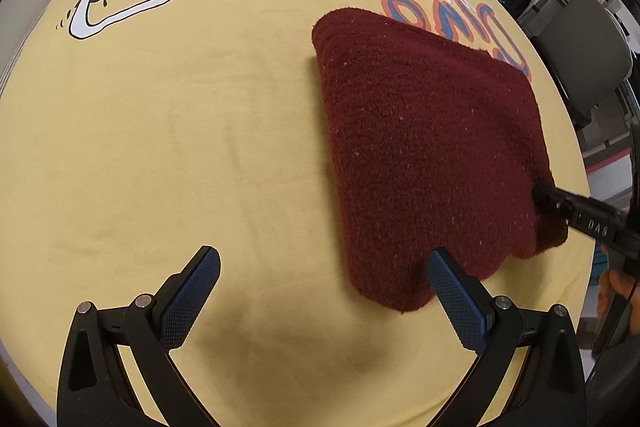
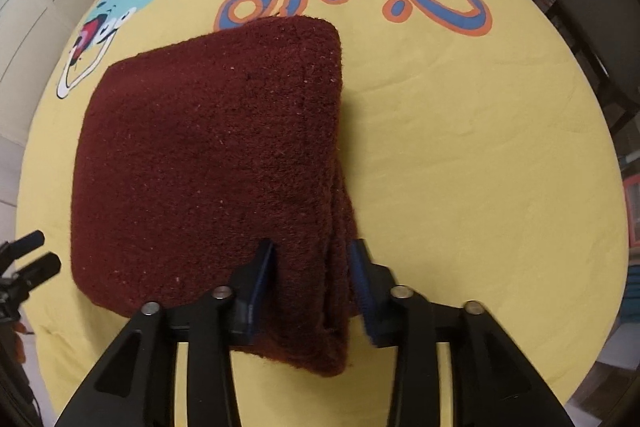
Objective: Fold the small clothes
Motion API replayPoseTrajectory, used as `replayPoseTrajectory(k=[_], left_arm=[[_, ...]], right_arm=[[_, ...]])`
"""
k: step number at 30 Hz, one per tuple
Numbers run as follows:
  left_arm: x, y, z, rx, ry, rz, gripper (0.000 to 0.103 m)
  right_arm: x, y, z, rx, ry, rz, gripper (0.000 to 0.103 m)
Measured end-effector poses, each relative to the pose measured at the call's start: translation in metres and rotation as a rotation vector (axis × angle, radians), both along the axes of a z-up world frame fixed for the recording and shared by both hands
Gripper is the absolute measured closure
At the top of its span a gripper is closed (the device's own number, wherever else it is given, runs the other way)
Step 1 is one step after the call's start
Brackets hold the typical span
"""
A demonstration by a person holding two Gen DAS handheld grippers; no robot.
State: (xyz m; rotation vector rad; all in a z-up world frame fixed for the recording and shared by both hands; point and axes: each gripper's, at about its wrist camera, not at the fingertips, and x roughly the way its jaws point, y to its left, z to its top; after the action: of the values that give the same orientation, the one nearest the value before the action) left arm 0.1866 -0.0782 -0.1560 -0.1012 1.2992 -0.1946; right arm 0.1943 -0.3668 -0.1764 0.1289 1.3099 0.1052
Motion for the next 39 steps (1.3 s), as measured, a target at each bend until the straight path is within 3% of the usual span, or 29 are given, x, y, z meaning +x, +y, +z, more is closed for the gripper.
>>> replayPoseTrajectory(k=[3, 6, 16, 19, 27, 30, 36, 39], left_arm=[[0.007, -0.004, -0.001, 0.001, 0.001, -0.004, 0.001], [0.016, -0.007, 0.000, 0.006, -0.005, -0.006, 0.001], [0.044, -0.012, 0.007, -0.004, -0.022, 0.000, 0.001], [0.052, -0.016, 0.006, -0.025, -0.013, 0.005, 0.001], [0.069, -0.034, -0.027, -0.064, 0.064, 0.007, 0.001], [0.068, -0.038, -0.039, -0.061, 0.076, -0.001, 0.001], [0.062, -0.038, -0.058, -0.079, 0.078, 0.013, 0.001], [0.058, -0.043, -0.060, -0.052, 0.046, -0.022, 0.000]], right_arm=[[0.000, -0.003, 0.001, -0.002, -0.001, -0.004, 0.035], [0.000, -0.003, 0.005, -0.014, -0.001, 0.014, 0.027], [0.007, 0.000, 0.037, 0.009, -0.059, 0.050, 0.015], [0.016, 0.008, 0.038, 0.036, -0.072, 0.072, 0.000], [0.033, 0.025, -0.013, 0.083, 0.017, 0.107, 0.000], [0.033, 0.019, -0.029, 0.130, 0.003, 0.083, 0.000], [0.034, 0.012, -0.048, 0.210, 0.016, 0.067, 0.000], [0.035, 0.010, -0.052, 0.225, 0.018, 0.058, 0.001]])
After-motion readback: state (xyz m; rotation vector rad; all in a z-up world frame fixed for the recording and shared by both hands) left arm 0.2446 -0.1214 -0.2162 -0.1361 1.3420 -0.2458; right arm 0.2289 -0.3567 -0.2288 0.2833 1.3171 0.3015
